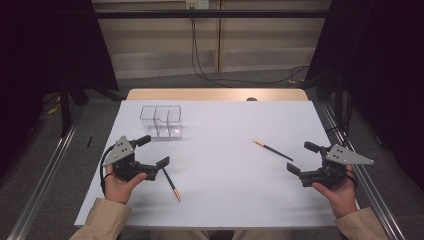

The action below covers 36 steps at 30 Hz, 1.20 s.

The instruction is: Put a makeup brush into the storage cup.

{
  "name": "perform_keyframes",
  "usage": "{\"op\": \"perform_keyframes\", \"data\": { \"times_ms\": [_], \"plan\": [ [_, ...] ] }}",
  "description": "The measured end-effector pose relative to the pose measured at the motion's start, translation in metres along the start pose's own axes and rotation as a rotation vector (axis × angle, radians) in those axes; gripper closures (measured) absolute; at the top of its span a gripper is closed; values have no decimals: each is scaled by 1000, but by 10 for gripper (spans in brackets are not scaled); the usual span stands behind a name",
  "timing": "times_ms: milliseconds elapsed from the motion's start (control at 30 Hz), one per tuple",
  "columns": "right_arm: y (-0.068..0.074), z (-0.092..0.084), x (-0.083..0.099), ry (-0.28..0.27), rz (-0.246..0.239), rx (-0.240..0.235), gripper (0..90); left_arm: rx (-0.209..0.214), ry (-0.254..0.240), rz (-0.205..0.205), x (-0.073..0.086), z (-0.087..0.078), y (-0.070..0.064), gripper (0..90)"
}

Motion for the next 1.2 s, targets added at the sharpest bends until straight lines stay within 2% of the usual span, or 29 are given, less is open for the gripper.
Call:
{"op": "perform_keyframes", "data": {
  "times_ms": [267, 500, 700, 900, 1100, 1200],
  "plan": [
    [-1, 0, 0, -2, 1, -2, 0, 7, -6, -1, -4, 14, 0, 7],
    [-1, -1, 0, -3, 1, -3, 0, 12, 38, -17, 4, 18, 1, 7],
    [0, -1, 0, -2, 3, -7, 0, 13, 129, -48, 15, 23, 0, 7],
    [0, -1, 0, 0, 4, -4, 0, 43, 233, -19, 24, 27, -3, 7],
    [-1, -1, 0, -1, 4, -5, 0, 59, 354, -18, 31, 29, -3, 7],
    [0, -1, 1, 1, 5, -6, 0, 67, 394, -39, 34, 29, -2, 7]
  ]
}}
Point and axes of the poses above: each handheld gripper's, and its own axes: z roughly forward along the jaws, x roughly out of its underside, y roughly to its left, the point moved 9 cm from there along z, roughly forward along the jaws, and after that the axes turned 14 degrees about z, right-handed, at the moved point
